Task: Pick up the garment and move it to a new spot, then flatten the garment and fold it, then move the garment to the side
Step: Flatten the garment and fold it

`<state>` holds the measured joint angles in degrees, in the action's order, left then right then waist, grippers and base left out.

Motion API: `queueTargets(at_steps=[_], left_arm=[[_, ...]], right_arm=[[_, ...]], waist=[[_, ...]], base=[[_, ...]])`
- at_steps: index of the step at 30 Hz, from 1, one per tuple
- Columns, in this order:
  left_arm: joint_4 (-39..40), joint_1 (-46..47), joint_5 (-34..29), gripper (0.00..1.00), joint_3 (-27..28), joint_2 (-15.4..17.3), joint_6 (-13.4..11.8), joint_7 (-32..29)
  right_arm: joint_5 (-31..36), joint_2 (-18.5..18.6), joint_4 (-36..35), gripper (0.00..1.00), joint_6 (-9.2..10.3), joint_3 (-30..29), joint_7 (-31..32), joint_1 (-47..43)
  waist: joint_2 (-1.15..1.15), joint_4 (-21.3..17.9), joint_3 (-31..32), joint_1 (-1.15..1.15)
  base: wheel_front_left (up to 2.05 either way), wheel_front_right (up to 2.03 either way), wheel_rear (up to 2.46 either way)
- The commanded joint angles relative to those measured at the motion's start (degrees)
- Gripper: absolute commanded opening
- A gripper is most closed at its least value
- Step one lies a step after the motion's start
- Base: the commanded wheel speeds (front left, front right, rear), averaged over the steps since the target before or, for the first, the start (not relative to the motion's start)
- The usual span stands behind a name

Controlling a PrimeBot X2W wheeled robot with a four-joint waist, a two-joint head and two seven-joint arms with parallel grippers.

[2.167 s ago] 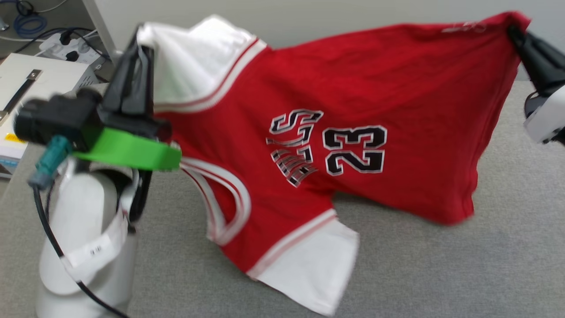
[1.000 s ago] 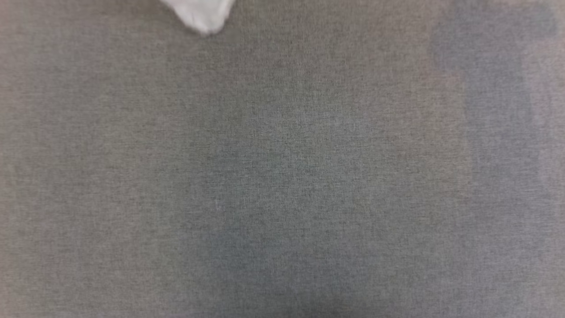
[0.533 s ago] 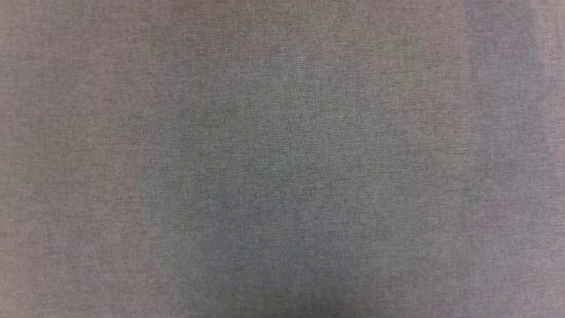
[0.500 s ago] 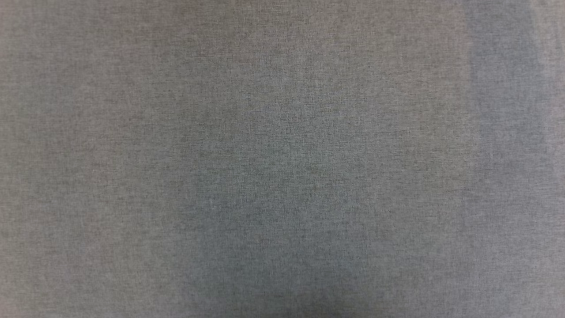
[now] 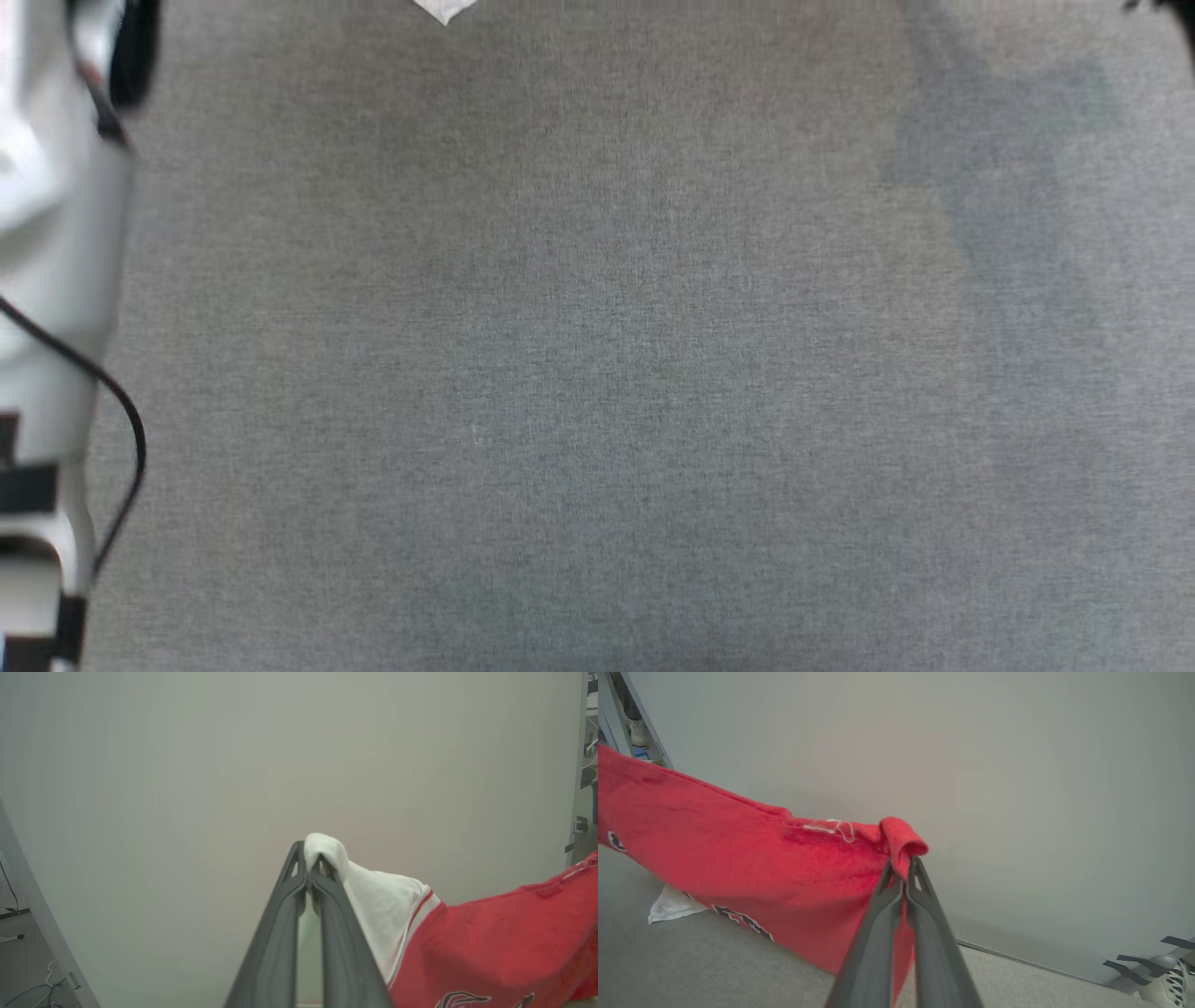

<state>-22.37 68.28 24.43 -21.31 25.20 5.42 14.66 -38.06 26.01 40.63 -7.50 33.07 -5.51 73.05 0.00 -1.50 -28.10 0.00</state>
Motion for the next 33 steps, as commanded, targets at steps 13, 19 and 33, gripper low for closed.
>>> queueTargets(at_steps=[13, 19, 33], left_arm=[[11.3, -40.6, 2.6, 0.00, 2.0, -0.4, -4.8, 0.3], [14.0, -55.9, 3.7, 0.00, 1.6, -0.2, -7.0, 0.3], [15.5, -77.1, 9.8, 0.00, -1.3, -1.4, -8.6, -3.2]], right_arm=[[-9.5, 6.3, -8.1, 0.00, 0.01, 10.0, -0.8, -26.1], [-11.7, 8.7, -10.0, 0.00, 0.01, 11.9, -0.2, -36.2], [-14.4, 13.2, -14.4, 0.00, 0.01, 11.5, 1.3, -56.1]], waist=[[0.00, 0.9, 16.2, 0.00], [0.00, 0.9, 21.0, 0.00], [0.00, 1.9, 28.7, 0.00]], base=[[0.00, 0.00, 0.00], [0.00, 0.00, 0.00], [0.00, 0.00, 0.00]])
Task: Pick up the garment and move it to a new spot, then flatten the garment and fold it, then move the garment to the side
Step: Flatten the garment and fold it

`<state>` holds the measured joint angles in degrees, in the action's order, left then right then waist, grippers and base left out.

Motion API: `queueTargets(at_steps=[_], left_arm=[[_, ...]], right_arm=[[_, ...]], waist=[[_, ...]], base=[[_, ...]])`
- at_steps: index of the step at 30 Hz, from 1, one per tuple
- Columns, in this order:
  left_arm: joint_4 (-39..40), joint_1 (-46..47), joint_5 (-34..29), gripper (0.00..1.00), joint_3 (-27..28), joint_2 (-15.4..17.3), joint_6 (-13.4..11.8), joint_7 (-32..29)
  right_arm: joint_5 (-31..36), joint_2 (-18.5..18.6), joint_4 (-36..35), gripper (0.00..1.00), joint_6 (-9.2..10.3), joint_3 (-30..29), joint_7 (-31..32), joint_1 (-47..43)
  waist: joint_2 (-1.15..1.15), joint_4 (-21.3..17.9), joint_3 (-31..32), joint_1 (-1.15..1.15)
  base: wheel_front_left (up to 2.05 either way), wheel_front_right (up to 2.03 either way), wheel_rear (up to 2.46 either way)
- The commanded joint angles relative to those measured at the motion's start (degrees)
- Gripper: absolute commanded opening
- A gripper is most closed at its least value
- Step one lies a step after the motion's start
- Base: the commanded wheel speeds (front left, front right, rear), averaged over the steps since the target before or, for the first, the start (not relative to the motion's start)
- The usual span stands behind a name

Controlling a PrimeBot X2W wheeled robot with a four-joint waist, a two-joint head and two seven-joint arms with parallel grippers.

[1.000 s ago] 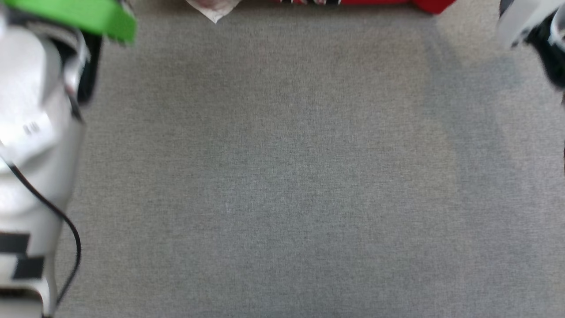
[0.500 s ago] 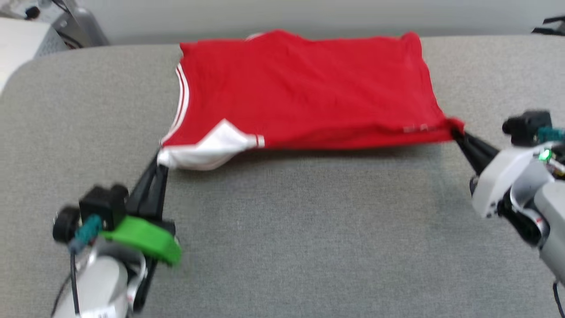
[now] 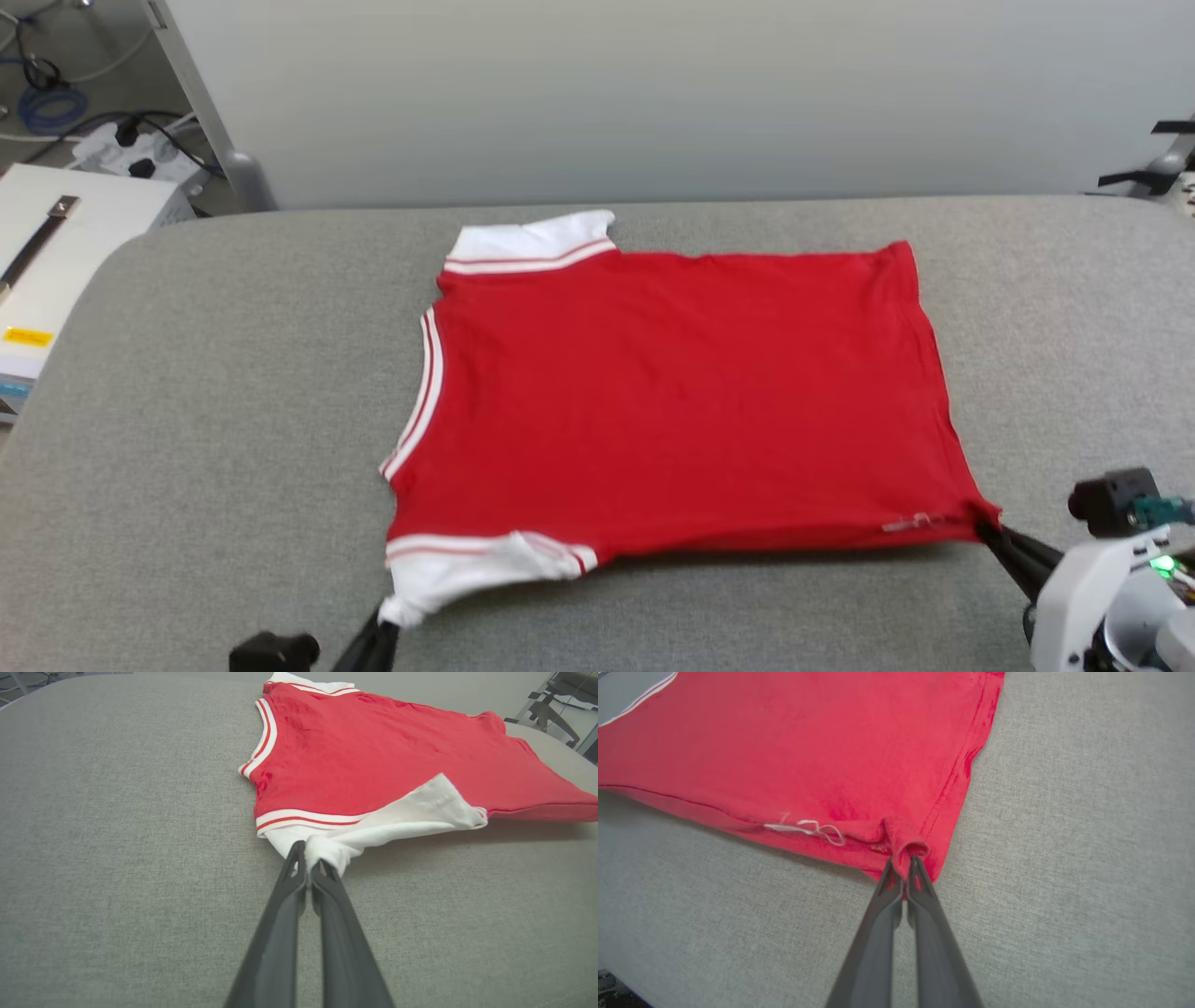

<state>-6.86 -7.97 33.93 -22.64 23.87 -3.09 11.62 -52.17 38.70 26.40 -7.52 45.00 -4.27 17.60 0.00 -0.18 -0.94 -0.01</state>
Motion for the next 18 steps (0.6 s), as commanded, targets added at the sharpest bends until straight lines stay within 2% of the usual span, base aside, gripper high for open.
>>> queueTargets(at_steps=[1, 11, 18], left_arm=[[0.0, -1.7, 0.7, 0.00, -0.3, -0.2, 0.1, -0.5], [-0.7, -6.6, 2.2, 0.00, -1.6, -0.2, 0.0, -1.4], [-1.2, -3.7, 0.7, 0.00, -2.9, -0.2, 0.7, -1.1]], right_arm=[[-0.4, 0.8, -0.5, 0.00, 0.03, -0.7, 0.3, -1.8], [-2.0, 2.7, -5.7, 0.00, 0.03, -6.1, 3.3, -14.8], [0.1, 0.8, -7.9, 0.00, 0.03, -11.4, 4.2, -17.0]], waist=[[0.00, 0.8, 1.8, 0.01], [0.00, 1.8, 3.8, 0.01], [0.00, 1.3, 3.7, 0.01]], base=[[0.00, 0.00, 0.00], [0.00, 0.00, 0.00], [0.00, 0.00, 0.00]])
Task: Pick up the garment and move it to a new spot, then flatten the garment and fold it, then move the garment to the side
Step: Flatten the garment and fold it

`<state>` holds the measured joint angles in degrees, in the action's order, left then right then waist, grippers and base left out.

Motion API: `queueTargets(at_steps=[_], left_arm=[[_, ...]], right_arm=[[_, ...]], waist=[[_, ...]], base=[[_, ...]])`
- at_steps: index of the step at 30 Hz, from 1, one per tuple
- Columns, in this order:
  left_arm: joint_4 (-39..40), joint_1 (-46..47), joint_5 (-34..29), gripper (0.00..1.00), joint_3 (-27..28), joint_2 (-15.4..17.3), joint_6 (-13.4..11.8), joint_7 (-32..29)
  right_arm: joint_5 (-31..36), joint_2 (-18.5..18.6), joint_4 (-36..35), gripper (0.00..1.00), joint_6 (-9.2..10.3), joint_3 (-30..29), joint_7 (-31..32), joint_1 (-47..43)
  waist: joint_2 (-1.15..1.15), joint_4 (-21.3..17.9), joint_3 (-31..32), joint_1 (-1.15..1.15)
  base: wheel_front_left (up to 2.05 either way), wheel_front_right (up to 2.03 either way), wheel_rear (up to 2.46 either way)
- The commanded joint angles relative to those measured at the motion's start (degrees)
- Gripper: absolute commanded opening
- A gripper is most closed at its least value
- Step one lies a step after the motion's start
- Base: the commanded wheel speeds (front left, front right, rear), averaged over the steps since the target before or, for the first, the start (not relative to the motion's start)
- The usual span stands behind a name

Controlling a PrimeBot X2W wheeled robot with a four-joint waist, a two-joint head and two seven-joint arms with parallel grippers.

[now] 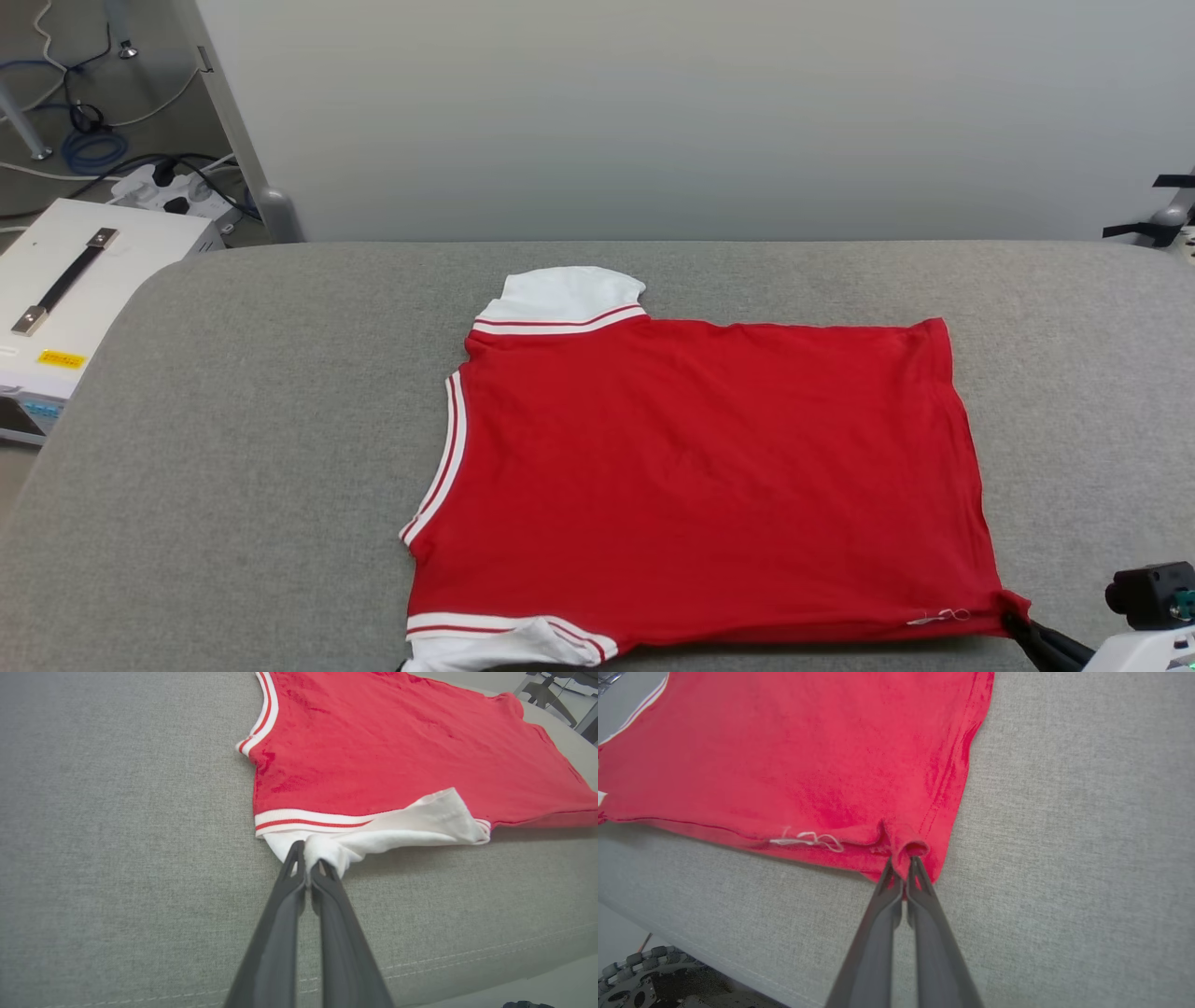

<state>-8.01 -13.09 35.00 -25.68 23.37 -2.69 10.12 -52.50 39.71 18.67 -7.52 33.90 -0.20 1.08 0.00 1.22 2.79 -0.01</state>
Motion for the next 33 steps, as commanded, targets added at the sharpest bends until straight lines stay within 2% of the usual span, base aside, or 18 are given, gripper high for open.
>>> queueTargets(at_steps=[1, 10, 18, 25, 33], left_arm=[[-0.1, 2.5, -0.8, 0.00, 0.2, 0.5, 0.5, 0.3], [-3.0, 16.4, -2.6, 0.00, 0.2, 2.2, 4.5, -1.7], [-12.1, 31.3, -3.6, 0.00, -1.2, 1.5, 8.3, -2.7], [-22.8, 41.1, -3.5, 0.00, -3.6, 0.8, 9.8, -1.6], [-32.9, 46.2, -1.6, 0.00, -8.2, -0.6, 10.1, 1.2]], right_arm=[[0.9, -0.7, -0.6, 0.00, 0.03, -1.1, 0.3, -0.3], [4.9, -3.7, -3.8, 0.00, 0.03, -6.6, 4.1, 4.3], [7.7, -6.7, -4.0, 0.00, 0.03, -9.4, 6.6, 11.1], [9.5, -8.7, 0.6, 0.00, 0.03, -9.2, 6.7, 18.2], [12.1, -11.0, 8.8, 0.00, 0.03, -7.6, 4.6, 23.5]], waist=[[0.00, -0.1, -0.1, 0.01], [0.00, -1.6, -4.2, 0.01], [0.00, -2.8, -11.1, 0.01], [0.00, -3.4, -16.8, 0.01], [0.00, -3.4, -19.9, 0.01]], base=[[0.00, 0.00, 0.00], [0.00, 0.00, 0.00], [0.00, 0.00, 0.00], [0.00, 0.00, 0.00], [0.00, 0.00, 0.00]])
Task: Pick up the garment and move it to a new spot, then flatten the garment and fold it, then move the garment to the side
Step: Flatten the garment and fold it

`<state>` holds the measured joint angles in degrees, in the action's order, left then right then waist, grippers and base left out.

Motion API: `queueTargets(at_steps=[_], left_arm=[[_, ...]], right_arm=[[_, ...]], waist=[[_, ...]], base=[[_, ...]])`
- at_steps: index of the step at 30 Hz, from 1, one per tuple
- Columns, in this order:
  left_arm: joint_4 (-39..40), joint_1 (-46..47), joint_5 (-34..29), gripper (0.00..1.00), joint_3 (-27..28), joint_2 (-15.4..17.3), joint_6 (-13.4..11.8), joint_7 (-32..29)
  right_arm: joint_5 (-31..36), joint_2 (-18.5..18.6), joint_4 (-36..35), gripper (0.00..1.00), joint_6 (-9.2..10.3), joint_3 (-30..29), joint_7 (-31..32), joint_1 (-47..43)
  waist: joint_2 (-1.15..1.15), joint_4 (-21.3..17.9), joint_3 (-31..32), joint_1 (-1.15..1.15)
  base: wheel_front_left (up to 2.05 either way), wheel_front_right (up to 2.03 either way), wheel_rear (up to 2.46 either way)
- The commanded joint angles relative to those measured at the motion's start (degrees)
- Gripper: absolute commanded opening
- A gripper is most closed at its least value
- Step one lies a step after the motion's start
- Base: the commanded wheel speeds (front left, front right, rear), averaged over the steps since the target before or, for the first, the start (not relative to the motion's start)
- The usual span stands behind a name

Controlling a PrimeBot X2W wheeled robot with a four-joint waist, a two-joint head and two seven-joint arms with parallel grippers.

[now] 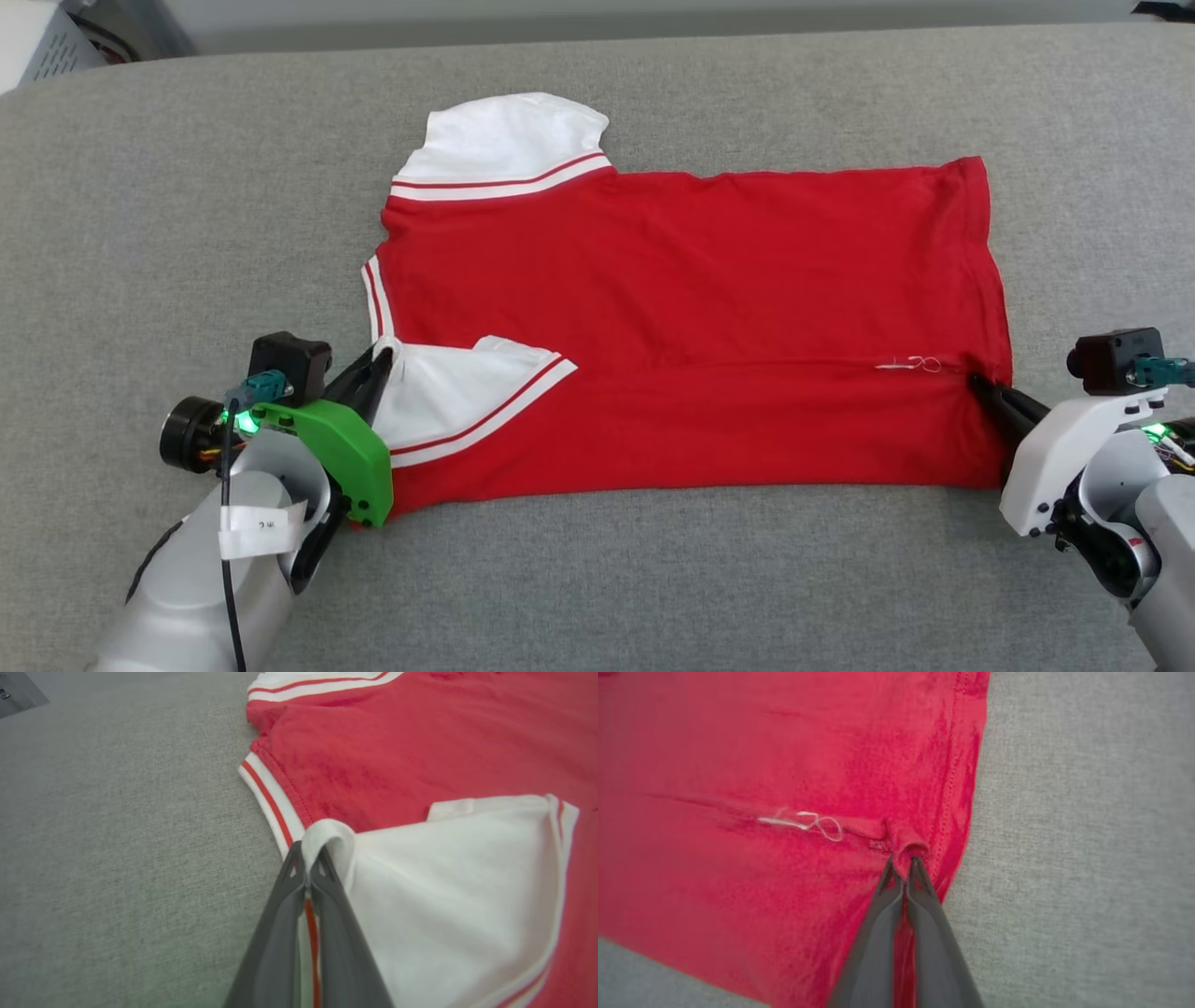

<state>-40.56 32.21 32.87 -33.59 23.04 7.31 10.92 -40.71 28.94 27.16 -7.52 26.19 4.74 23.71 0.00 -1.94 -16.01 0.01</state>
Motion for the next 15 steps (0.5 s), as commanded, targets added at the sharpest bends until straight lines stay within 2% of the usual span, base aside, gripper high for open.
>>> queueTargets(at_steps=[1, 8, 10, 11, 15], left_arm=[[-1.2, 1.2, 1.0, 0.00, -1.2, -0.3, 0.1, 0.7], [-4.8, 2.6, 4.4, 0.00, -6.0, -0.9, 0.2, 2.7], [-5.5, 3.0, 5.1, 1.00, -6.9, -1.0, 0.2, 3.0], [-5.8, 3.2, 5.3, 1.00, -7.2, -0.8, 0.2, 3.3], [-5.9, 3.9, 5.7, 1.00, -8.1, 0.5, 0.2, 3.8]], right_arm=[[0.4, -0.6, 1.3, 0.00, 0.03, 0.5, -0.6, 1.2], [0.1, -1.5, 5.2, 0.00, 0.03, 3.2, -2.7, 2.3], [-0.1, -1.3, 5.6, 0.41, 0.03, 3.5, -3.6, 2.2], [0.1, -1.1, 5.4, 1.00, 0.03, 3.7, -4.3, 2.2], [0.0, -0.2, 3.8, 1.00, 0.03, 3.3, -6.7, 1.2]], waist=[[0.00, -0.3, -1.2, -0.01], [0.00, 0.0, -0.8, -0.01], [0.00, 0.2, 0.0, -0.01], [0.00, 0.4, 0.4, -0.01], [0.00, 0.8, 2.9, -0.01]], base=[[0.00, 0.00, 0.00], [0.00, 0.00, 0.00], [0.00, 0.00, 0.00], [0.00, 0.00, 0.00], [0.00, 0.00, 0.00]])
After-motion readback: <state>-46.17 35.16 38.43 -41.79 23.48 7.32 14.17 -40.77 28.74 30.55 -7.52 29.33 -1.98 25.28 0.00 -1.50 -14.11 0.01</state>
